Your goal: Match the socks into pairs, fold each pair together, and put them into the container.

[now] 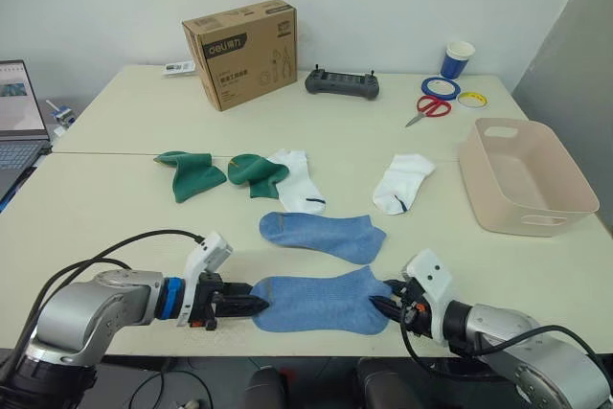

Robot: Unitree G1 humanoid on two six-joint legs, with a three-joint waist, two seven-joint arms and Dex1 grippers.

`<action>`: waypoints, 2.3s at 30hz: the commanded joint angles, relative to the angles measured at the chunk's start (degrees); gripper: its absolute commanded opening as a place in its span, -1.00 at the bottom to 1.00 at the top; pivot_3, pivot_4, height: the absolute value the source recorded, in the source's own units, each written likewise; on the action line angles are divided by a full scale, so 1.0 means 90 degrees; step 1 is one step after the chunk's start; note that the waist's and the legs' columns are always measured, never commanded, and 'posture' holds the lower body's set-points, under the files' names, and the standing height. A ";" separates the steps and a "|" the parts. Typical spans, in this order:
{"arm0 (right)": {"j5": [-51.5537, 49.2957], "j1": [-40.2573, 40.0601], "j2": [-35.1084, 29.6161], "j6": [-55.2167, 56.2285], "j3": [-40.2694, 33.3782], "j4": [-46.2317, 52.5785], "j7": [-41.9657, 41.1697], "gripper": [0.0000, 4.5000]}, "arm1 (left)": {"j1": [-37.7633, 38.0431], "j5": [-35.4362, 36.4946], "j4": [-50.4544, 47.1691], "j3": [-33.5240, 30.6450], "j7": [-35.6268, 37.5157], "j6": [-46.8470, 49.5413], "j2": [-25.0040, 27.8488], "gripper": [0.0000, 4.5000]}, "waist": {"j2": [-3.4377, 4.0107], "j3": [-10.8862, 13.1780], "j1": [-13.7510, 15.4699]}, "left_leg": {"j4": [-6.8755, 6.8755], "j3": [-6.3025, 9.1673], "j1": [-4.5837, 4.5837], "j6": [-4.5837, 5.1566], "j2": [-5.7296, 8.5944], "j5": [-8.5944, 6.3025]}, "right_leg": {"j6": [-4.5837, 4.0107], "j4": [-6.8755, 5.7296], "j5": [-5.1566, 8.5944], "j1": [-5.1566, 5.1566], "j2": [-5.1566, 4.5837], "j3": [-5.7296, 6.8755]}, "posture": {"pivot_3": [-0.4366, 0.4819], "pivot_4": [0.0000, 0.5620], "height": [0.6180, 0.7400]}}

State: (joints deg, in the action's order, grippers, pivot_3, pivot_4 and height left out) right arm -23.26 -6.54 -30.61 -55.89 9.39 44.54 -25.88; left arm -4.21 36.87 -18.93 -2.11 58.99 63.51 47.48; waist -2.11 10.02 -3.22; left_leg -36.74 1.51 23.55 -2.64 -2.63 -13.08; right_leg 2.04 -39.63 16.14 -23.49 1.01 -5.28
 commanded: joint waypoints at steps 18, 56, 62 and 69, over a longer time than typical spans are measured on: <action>-0.0454 -0.0022 0.0111 -0.0543 0.0049 0.0323 0.0313 -1.00 | -0.0379 0.0144 0.0070 0.0214 -0.0195 -0.0044 0.0445 -0.99 | -0.0001 0.0000 -0.0001 | 0.0004 -0.0001 -0.0001 0.0000 -0.0002 0.0000 | -0.0021 0.0008 0.0012 0.0000 0.0000 0.0001 | -0.05 -0.47 0.72; 0.0219 0.1916 0.0474 0.0890 -0.0743 -0.2064 0.0581 1.00 | -0.2929 -0.1167 0.3427 0.0323 -0.1019 -0.1510 -0.1342 -0.21 | -0.0001 0.0000 0.0019 | -0.0011 0.0003 0.0021 0.0002 0.0006 -0.0001 | 0.0018 0.0019 -0.0013 0.0003 0.0002 0.0004 | -0.05 -0.47 0.72; 0.0454 0.2236 0.0856 0.0766 -0.0479 -0.2498 0.0714 0.83 | -0.2907 -0.1052 0.3238 0.0349 -0.0949 -0.1328 -0.1485 -1.00 | -0.0001 0.0000 0.0020 | -0.0012 0.0006 0.0022 0.0002 0.0006 -0.0001 | 0.0017 0.0017 -0.0014 0.0002 0.0003 0.0006 | -0.05 -0.47 0.72; 0.0491 0.2238 0.0858 0.0547 -0.0241 -0.2281 0.0616 -0.21 | -0.2716 -0.1042 0.3006 0.0219 -0.1002 -0.1448 -0.1573 -1.00 | -0.0001 0.0000 0.0018 | -0.0012 0.0009 0.0022 0.0002 0.0005 -0.0001 | 0.0017 0.0016 -0.0014 0.0002 0.0003 0.0007 | -0.05 -0.47 0.72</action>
State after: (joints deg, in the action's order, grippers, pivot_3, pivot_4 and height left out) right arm -18.99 13.07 -22.76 -51.03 7.80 21.27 -20.08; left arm -28.67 26.88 10.11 1.39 50.34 51.20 33.62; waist -2.12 10.02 -3.06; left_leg -36.85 1.59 23.75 -2.63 -2.59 -13.08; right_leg 2.19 -39.48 16.01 -23.48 1.03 -5.22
